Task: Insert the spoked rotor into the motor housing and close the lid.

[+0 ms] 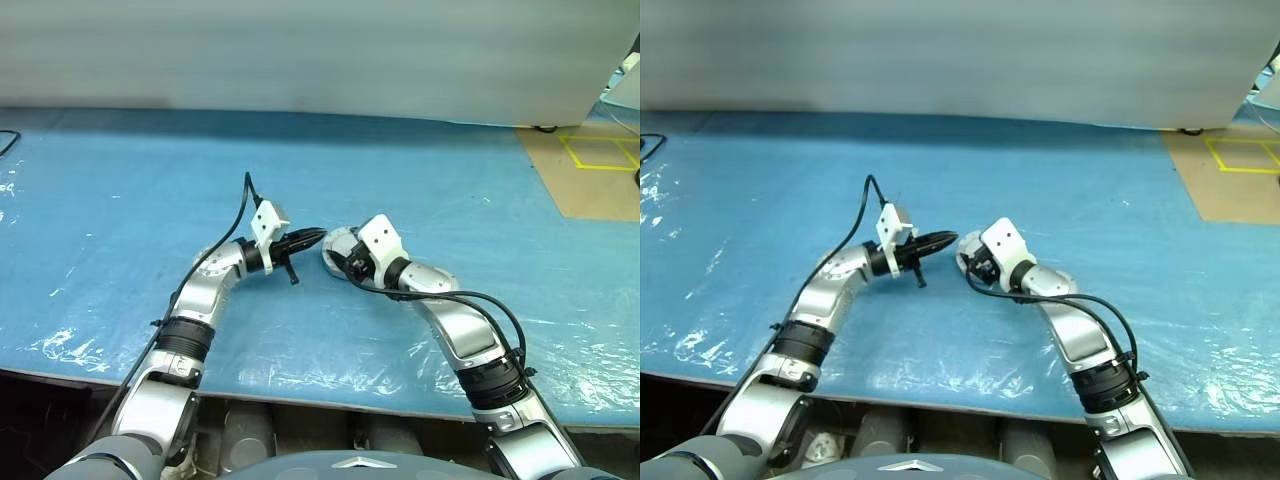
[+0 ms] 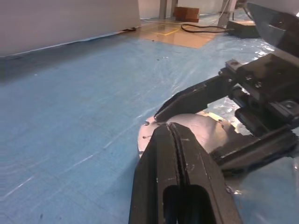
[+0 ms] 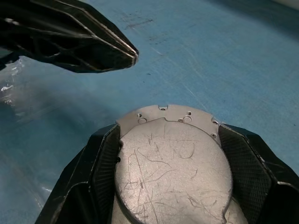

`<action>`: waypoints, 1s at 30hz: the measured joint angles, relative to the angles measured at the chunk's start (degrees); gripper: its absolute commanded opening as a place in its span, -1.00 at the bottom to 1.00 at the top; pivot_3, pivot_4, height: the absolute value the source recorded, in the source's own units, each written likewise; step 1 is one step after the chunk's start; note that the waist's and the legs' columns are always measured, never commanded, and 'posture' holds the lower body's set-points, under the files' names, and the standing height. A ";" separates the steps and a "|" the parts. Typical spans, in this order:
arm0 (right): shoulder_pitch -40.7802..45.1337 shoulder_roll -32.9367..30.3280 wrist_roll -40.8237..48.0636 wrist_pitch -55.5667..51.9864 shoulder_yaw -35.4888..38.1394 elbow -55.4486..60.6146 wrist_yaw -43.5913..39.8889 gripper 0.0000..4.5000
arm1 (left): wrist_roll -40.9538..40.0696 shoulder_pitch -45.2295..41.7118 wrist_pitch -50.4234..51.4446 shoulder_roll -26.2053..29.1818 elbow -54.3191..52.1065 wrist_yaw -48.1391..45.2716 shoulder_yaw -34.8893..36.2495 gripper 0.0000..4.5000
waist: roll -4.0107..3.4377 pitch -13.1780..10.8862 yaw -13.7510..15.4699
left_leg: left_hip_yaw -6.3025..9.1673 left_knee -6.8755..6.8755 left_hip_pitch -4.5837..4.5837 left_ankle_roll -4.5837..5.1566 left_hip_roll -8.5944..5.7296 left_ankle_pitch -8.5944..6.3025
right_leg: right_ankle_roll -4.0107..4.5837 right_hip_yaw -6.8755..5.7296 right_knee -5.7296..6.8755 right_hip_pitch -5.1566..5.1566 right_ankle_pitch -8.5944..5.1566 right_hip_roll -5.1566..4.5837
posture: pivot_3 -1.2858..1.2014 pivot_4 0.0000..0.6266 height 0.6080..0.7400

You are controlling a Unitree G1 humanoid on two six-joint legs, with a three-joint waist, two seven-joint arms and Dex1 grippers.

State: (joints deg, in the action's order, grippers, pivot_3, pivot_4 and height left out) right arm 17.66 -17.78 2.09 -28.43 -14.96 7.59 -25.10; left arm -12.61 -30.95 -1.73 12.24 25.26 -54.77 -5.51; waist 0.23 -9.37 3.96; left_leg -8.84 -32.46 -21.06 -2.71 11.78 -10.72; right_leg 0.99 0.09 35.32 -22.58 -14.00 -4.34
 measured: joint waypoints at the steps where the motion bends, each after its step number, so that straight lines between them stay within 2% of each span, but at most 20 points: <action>1: 0.00 0.00 0.00 0.00 0.02 0.00 -0.04 0.33 | 0.63 -0.54 -0.35 -0.18 1.20 0.60 -0.16 -1.00 | 0.00 0.00 0.01 | 0.00 0.00 0.01 0.00 0.00 0.00 | 0.00 0.00 -0.02 0.02 0.00 0.00 | 0.03 -0.52 1.00; 7: -0.09 0.10 0.01 0.02 0.13 0.00 -0.07 0.33 | 3.24 -1.07 -1.31 -1.27 4.54 1.33 -1.99 -1.00 | 0.01 0.01 0.02 | 0.02 0.02 0.01 0.00 0.00 0.00 | -0.01 -0.02 -0.10 0.06 0.01 0.00 | 0.03 -0.52 1.00; 22: -0.15 0.12 0.78 0.10 1.37 -0.09 -1.41 0.33 | 8.22 -1.58 -3.29 -0.99 5.43 3.79 -5.13 -1.00 | 0.01 0.12 0.03 | 0.05 0.23 0.11 0.00 0.01 0.00 | -0.04 -0.06 -0.48 0.26 0.03 -0.01 | 0.03 -0.52 1.00; 26: -0.35 0.03 2.77 -1.09 2.97 0.23 -3.56 0.92 | 6.76 -1.38 -1.43 -0.87 4.33 1.72 -5.11 -1.00 | 0.00 0.13 0.08 | 0.05 0.29 0.05 0.00 0.01 0.00 | -0.04 -0.10 -0.60 0.25 0.02 -0.01 | 0.03 -0.52 1.00; 27: -0.38 -0.01 3.18 -1.24 3.07 0.32 -4.02 0.98 | 6.62 -1.38 -1.31 -0.84 4.22 1.55 -5.11 -1.00 | 0.00 0.13 0.08 | 0.05 0.31 0.04 0.00 0.01 0.00 | -0.04 -0.10 -0.61 0.25 0.02 -0.01 | 0.03 -0.52 1.00; 30: -0.36 -0.05 3.44 -1.18 3.25 0.39 -4.65 0.98 | 6.43 -1.37 -0.99 -0.76 4.04 1.32 -5.13 -1.00 | 0.00 0.13 0.08 | 0.06 0.35 0.04 0.00 0.00 0.00 | -0.05 -0.15 -0.62 0.24 0.02 0.00 | 0.03 -0.52 1.00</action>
State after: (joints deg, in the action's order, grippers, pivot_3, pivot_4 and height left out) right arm 17.30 -17.83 5.53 -29.61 -11.70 7.98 -29.75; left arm -6.18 -32.32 -2.71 11.48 29.30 -53.45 -10.64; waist 0.23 -9.23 4.04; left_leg -8.79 -32.11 -21.02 -2.72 11.79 -10.72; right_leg 0.93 -0.06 34.70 -22.33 -13.98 -4.34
